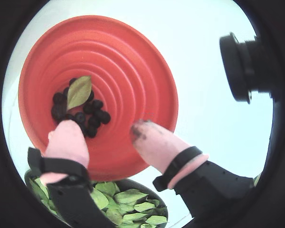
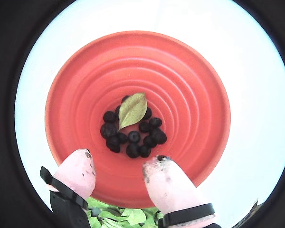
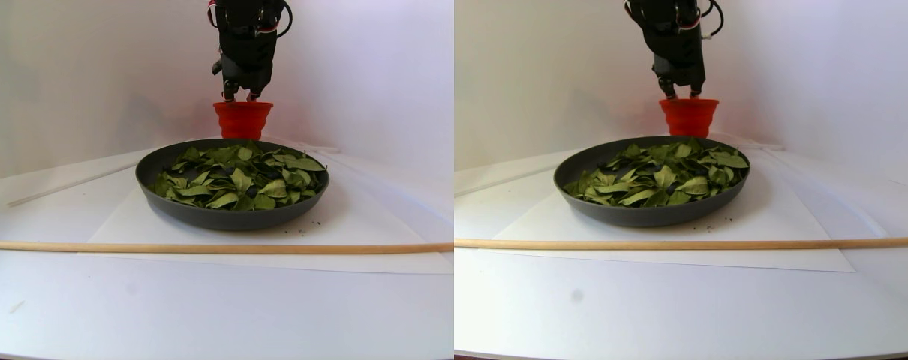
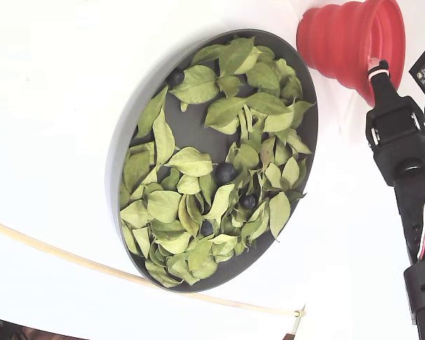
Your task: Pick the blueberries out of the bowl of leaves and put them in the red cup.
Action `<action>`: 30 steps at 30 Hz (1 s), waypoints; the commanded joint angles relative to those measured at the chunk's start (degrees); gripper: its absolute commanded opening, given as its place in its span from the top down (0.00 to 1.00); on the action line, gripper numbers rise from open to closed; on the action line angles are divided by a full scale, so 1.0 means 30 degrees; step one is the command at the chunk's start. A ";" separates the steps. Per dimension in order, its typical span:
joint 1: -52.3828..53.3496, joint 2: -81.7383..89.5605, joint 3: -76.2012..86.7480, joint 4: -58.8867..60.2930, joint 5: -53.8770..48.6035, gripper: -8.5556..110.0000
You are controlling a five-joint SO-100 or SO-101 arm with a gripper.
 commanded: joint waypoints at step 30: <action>0.0088 0.6680 0.3076 0.0146 -0.0322 0.77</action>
